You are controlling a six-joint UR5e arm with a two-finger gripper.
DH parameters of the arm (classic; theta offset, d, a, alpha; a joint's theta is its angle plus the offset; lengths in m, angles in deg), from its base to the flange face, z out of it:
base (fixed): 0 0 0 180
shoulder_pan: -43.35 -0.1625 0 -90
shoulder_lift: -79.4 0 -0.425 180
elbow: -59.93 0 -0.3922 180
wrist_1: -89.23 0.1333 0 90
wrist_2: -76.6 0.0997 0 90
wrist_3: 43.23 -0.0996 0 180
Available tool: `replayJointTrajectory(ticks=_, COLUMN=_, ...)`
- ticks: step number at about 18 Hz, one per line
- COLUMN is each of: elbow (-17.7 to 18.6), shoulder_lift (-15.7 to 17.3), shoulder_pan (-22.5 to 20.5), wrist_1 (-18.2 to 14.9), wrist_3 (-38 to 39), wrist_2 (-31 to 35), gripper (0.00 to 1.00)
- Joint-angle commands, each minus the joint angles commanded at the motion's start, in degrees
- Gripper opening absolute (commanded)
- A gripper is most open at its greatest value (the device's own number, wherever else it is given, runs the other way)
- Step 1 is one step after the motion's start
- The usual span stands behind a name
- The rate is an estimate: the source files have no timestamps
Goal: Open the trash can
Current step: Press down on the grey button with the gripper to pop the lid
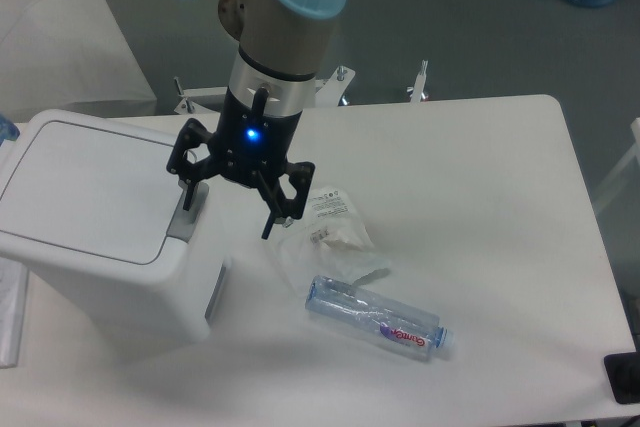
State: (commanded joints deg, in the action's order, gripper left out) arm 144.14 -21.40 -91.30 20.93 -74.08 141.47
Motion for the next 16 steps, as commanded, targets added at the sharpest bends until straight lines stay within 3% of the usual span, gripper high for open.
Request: replayJointTrajectory(ticks=16, elbow=0.5, shoulder_lift=-0.7, shoulder_pan=0.1, wrist_1=0.5, wrist_3=0.0, wrist_2=0.1, gripper=1.0)
